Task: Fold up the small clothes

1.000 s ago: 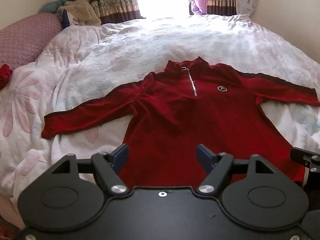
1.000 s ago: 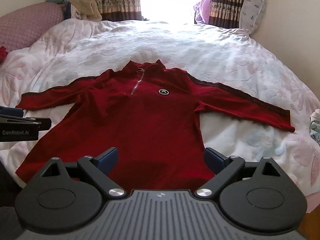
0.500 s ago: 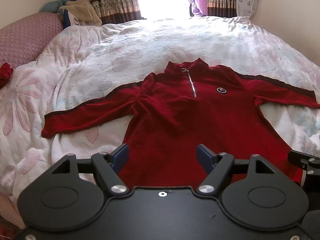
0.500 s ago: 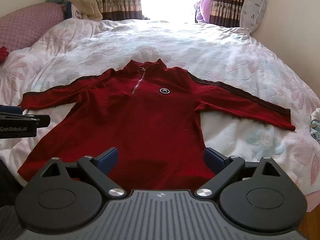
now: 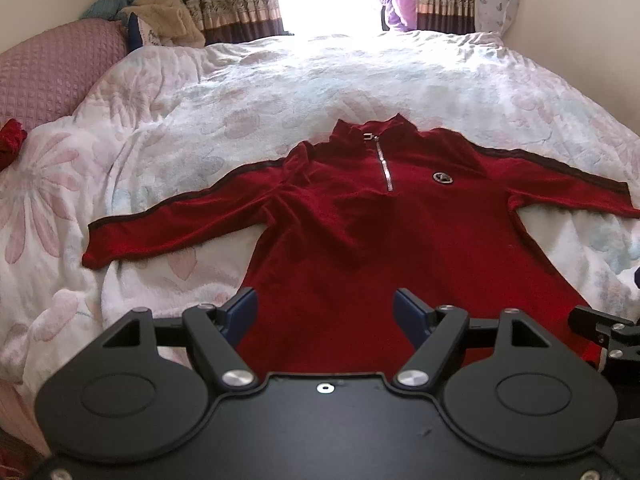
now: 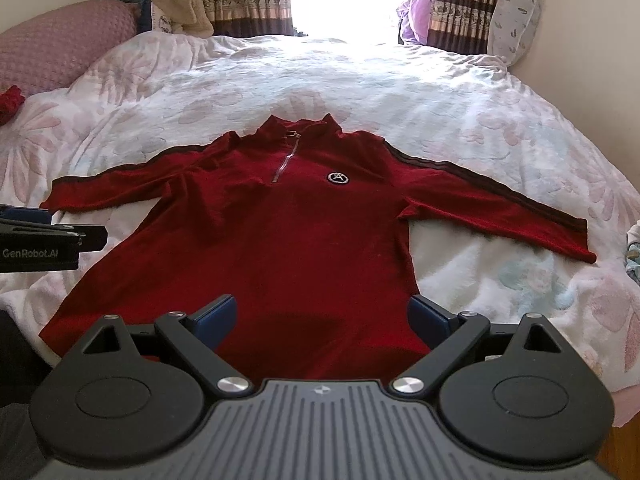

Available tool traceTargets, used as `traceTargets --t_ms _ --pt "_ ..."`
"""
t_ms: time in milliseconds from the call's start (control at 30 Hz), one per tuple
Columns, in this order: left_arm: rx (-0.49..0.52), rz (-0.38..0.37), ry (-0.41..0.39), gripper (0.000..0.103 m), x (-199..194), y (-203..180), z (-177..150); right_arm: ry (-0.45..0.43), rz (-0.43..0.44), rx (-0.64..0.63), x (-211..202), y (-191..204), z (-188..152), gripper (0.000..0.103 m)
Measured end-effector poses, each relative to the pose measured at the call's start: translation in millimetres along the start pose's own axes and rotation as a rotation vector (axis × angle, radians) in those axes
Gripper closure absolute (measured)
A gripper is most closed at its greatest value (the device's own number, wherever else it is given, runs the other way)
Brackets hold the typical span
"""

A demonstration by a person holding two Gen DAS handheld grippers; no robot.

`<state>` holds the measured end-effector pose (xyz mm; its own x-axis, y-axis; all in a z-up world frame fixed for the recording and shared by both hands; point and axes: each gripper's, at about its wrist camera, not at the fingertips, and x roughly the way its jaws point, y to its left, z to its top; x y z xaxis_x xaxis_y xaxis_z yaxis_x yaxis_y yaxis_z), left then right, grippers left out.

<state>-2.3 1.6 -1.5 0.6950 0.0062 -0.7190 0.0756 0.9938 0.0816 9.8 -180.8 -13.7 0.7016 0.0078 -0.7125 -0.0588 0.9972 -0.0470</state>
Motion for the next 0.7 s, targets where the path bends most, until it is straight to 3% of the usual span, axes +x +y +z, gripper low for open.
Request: traceTargets --t_ms 700 --pt "0.003 -0.02 0.002 0.027 -4.3 1.7 -2.6 -0.008 -0.007 -0.008 -5.0 -2.2 -1.5 0.0"
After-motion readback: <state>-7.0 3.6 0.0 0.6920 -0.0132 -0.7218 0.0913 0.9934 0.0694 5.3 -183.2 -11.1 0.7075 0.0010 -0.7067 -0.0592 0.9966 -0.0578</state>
